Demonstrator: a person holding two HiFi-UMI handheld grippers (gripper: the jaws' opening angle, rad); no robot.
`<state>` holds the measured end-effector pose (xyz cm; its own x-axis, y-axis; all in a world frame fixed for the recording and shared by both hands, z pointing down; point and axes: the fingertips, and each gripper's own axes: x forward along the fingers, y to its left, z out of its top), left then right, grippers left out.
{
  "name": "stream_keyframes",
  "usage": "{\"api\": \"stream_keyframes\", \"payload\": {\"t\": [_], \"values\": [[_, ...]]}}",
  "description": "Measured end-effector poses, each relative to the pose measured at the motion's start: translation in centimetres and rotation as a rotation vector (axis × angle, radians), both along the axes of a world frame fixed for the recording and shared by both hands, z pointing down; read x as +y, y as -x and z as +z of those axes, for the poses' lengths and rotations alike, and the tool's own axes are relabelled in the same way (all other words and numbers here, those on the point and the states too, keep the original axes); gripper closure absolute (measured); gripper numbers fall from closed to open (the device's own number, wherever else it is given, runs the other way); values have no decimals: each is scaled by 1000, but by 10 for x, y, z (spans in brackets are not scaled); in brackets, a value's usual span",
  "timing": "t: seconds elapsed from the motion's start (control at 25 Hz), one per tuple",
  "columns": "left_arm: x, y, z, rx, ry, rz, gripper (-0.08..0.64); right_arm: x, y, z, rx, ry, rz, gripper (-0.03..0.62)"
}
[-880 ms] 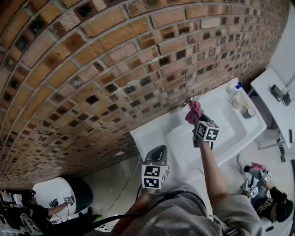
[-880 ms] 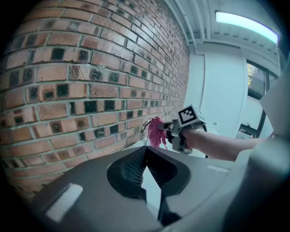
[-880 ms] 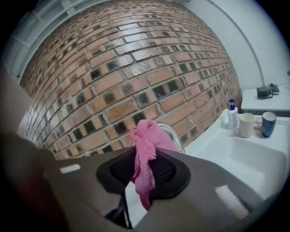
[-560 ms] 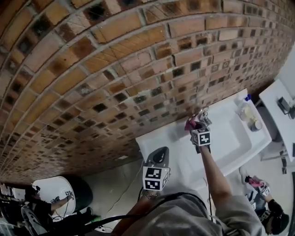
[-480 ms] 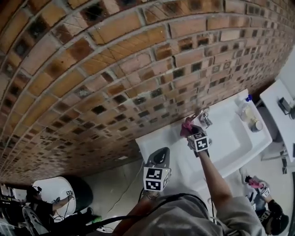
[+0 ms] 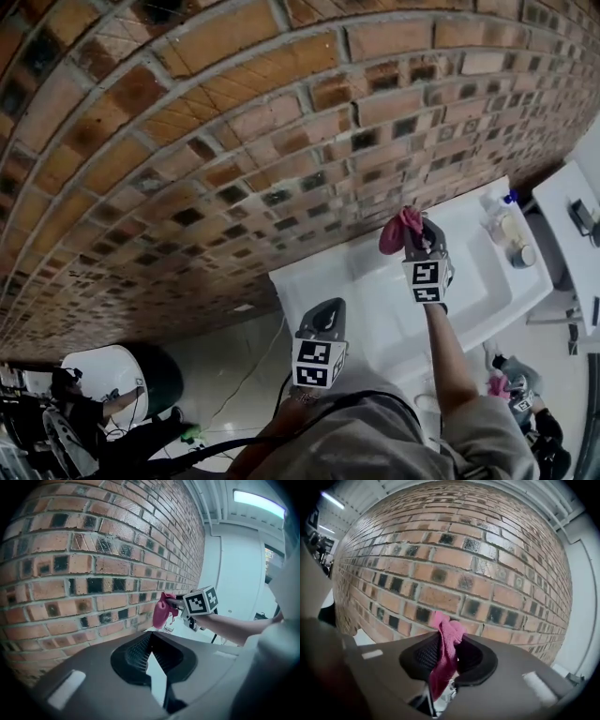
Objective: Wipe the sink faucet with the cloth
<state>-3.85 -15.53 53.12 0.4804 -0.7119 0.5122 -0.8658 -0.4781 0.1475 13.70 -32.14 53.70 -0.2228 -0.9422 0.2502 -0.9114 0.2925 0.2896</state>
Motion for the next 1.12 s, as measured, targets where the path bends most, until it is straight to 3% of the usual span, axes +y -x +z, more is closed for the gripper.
{"api": "stream_keyframes", "payload": {"t": [0.28,0.44,0.64,0.76,0.8,0.92,1.04,1.12], "values": [[3,3,1,2,2,-34,546,-37,-62,10,-19,27,141,511],[11,7,5,-3,13,-49,546,-51,-106,54,-115,158,251,515],[14,6,11,-2,21,-54,546,-62,-118,97,-167,300,264,517],[18,-2,10,-5,16,-36,546,-45,-112,176,-78,579,235,514],[20,-5,9,-6,15,-27,546,-38,-112,190,-32,600,229,518],[24,-10,7,-11,12,-9,546,-39,-115,186,87,520,162,520],[24,-7,8,-14,13,-18,546,-35,-126,202,236,546,81,517],[26,-4,10,-14,16,-26,546,-20,-133,210,225,546,100,518]]}}
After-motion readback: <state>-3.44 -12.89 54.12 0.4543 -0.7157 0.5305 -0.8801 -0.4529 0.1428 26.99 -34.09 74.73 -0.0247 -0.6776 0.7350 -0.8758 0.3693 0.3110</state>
